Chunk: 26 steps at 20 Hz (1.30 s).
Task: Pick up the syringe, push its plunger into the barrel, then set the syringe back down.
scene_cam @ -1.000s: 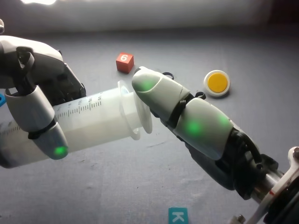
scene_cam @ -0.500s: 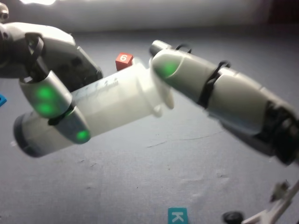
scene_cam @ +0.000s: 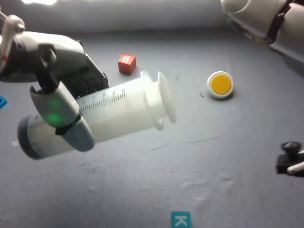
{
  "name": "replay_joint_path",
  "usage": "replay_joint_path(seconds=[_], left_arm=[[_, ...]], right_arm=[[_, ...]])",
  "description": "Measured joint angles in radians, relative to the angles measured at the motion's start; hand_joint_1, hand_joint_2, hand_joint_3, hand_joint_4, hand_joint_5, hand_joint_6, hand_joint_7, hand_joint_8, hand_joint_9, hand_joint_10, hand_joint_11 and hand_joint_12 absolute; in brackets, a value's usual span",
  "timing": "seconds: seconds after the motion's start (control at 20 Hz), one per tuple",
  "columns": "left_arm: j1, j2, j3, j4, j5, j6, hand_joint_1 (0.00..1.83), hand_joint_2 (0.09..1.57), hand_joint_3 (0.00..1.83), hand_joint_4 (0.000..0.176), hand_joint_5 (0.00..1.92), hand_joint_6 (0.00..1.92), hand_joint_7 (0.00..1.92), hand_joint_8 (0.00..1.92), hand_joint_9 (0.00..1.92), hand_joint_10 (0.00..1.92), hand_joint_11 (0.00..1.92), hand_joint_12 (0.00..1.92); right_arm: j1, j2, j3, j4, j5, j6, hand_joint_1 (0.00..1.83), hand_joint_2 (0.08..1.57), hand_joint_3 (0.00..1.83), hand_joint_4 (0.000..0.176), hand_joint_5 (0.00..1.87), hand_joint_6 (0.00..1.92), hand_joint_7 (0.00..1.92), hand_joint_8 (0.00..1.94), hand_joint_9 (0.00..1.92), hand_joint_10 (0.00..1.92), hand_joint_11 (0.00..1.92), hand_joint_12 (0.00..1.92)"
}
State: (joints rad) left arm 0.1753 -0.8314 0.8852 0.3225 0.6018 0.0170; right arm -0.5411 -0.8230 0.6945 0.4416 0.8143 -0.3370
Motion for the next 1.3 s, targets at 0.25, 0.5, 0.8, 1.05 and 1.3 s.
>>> replay_joint_path(seconds=[0.25,0.5,0.8,1.05,1.3], left_arm=[[0.105,-0.052,0.046,0.127,-0.039,-0.004,1.37,1.11,0.00,0.000,0.93,0.99,1.05,0.92,0.83,1.29,0.46,1.41],[0.213,-0.090,0.093,0.243,-0.108,-0.008,1.37,1.12,0.00,0.000,0.92,0.98,1.04,1.01,0.81,1.28,0.48,1.40],[0.299,-0.119,0.139,0.394,-0.212,-0.008,1.37,1.12,0.00,0.000,0.91,0.98,1.05,1.00,0.82,1.28,0.51,1.36],[0.327,-0.135,0.148,0.359,-0.212,-0.008,1.37,1.13,0.00,0.000,0.89,1.00,1.04,1.01,0.80,1.30,0.50,1.38],[0.326,-0.135,0.153,0.232,-0.100,-0.019,1.37,1.13,0.00,0.000,0.89,1.01,1.04,1.01,0.80,1.31,0.50,1.38]], right_arm=[[-0.068,0.061,0.033,-0.116,-0.162,-0.005,0.00,1.05,0.00,0.000,0.00,0.00,0.00,0.00,0.00,0.00,0.00,0.00],[-0.076,0.061,0.060,-0.199,-0.204,-0.006,0.00,1.04,0.00,0.000,0.00,0.00,0.00,0.00,0.00,0.00,0.00,0.00],[-0.094,0.060,0.060,-0.311,-0.211,-0.112,0.00,1.05,0.00,0.000,0.00,0.00,0.00,0.00,0.00,0.00,0.00,0.00],[-0.094,0.060,0.060,-0.305,-0.188,-0.099,0.00,1.06,0.00,0.000,0.00,0.00,0.00,0.00,0.00,0.00,0.00,0.00],[-0.090,0.044,0.060,-0.308,-0.142,-0.044,0.00,1.06,0.00,0.000,0.00,0.00,0.00,0.00,0.00,0.00,0.00,0.00]])
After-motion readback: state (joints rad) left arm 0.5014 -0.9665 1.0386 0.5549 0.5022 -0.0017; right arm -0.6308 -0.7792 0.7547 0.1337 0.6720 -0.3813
